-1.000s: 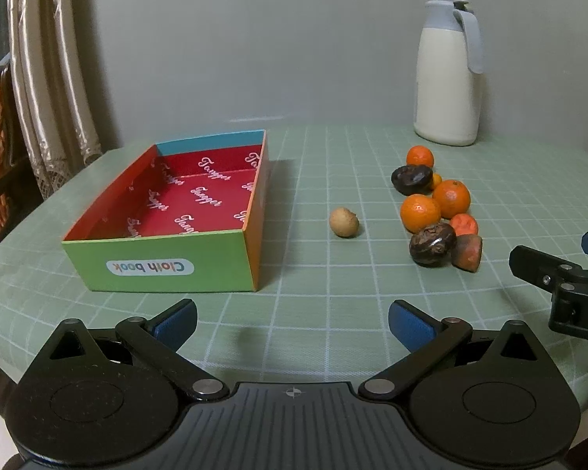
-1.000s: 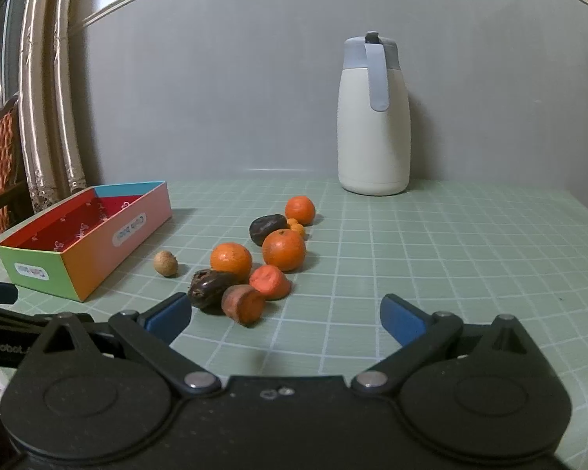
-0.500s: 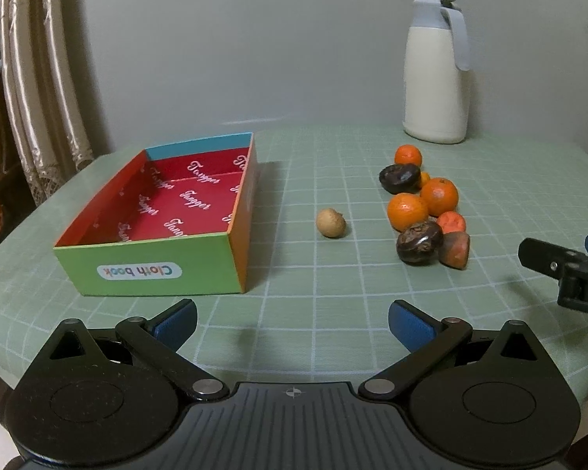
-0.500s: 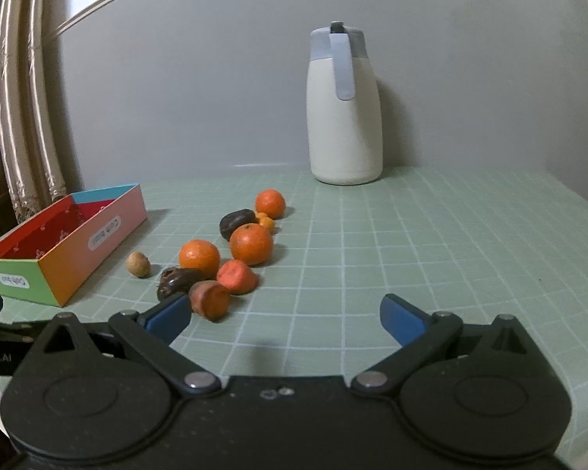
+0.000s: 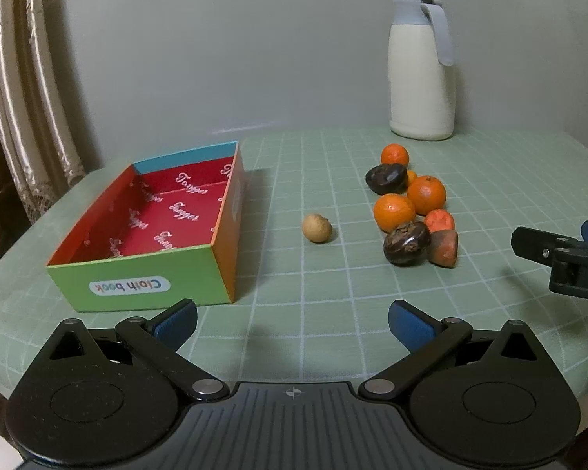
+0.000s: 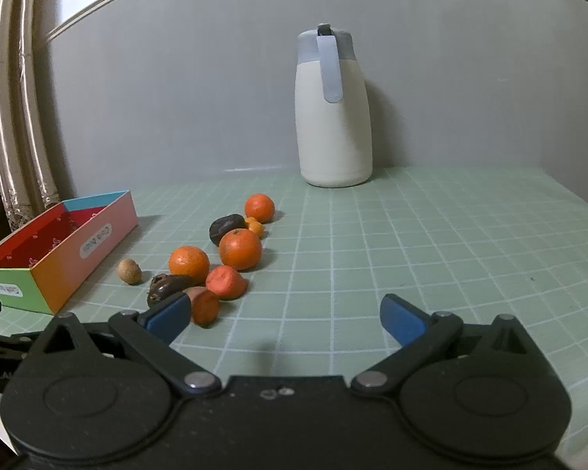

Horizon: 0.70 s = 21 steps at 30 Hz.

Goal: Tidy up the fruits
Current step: 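Move both tools toward the fruit pile beside the box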

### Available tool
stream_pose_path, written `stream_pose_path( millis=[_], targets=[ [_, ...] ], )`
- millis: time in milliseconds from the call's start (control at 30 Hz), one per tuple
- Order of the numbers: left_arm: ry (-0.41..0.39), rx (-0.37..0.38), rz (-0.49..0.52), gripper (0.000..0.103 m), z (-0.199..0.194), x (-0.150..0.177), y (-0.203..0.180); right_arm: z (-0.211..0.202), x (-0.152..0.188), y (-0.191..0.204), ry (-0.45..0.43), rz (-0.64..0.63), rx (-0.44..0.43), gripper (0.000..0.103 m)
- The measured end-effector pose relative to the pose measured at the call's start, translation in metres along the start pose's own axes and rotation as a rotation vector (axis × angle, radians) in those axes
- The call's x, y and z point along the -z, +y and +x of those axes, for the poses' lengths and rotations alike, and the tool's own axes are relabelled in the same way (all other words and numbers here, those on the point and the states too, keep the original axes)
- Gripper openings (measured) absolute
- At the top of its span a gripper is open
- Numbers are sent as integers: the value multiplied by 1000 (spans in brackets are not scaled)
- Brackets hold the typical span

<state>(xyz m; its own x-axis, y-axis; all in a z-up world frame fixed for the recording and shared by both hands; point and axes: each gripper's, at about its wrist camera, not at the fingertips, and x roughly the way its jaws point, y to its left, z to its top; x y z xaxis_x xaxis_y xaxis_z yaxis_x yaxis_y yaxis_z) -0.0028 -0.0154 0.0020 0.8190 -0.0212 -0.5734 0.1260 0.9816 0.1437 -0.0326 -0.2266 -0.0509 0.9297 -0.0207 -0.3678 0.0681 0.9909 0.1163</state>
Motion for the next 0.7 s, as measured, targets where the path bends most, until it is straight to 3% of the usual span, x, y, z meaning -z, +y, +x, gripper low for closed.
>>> stream_pose_path(
  millis=[700],
  targets=[
    [-16,34,108,103,6,-11,-23,0,-3,-14,7,58,22,103]
  ],
)
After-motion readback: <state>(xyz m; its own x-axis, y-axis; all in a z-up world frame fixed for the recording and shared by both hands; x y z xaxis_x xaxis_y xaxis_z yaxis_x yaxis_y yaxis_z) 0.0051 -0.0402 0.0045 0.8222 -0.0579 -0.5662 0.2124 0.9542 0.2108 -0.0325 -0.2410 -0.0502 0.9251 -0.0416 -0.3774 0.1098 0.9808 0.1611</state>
